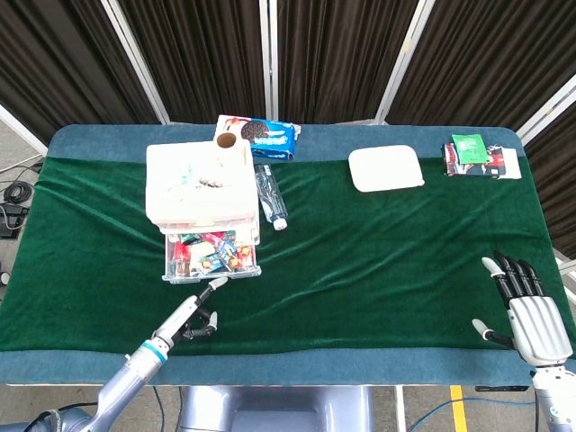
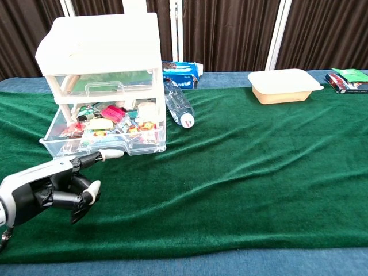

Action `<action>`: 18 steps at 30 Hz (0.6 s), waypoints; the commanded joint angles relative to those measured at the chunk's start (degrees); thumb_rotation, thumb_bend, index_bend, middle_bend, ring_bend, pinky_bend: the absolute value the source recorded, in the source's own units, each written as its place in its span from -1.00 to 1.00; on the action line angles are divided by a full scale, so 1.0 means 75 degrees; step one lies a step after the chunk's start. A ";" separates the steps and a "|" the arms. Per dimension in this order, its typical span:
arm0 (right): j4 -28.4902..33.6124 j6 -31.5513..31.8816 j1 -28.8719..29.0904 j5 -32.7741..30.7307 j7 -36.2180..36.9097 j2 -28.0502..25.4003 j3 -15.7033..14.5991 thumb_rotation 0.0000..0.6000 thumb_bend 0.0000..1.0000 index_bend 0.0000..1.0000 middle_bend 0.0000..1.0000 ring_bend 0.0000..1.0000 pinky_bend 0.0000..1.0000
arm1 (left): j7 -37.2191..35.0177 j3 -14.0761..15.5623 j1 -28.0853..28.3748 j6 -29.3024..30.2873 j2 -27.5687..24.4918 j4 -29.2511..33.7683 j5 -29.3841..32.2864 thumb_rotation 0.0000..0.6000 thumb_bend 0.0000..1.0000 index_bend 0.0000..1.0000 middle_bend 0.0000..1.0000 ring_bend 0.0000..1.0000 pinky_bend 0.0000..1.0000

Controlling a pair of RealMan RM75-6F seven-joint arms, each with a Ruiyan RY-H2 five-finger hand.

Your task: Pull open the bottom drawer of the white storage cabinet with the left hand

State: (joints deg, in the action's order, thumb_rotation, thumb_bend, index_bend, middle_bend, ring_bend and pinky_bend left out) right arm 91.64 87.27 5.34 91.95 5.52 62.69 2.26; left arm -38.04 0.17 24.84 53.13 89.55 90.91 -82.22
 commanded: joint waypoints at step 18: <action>-0.0049 0.0036 0.0001 0.0020 -0.0263 0.0120 0.0016 1.00 -0.85 -0.91 -1.00 -1.00 -1.00 | 0.2611 0.1671 -0.1819 0.4224 -0.1988 0.0416 -0.3043 1.00 0.01 -1.00 -0.57 -0.67 -0.54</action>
State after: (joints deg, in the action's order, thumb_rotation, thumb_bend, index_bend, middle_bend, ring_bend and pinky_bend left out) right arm 91.30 87.55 5.33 92.09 3.62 63.53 2.37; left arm -25.22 11.44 15.26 78.01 78.51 93.11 -101.86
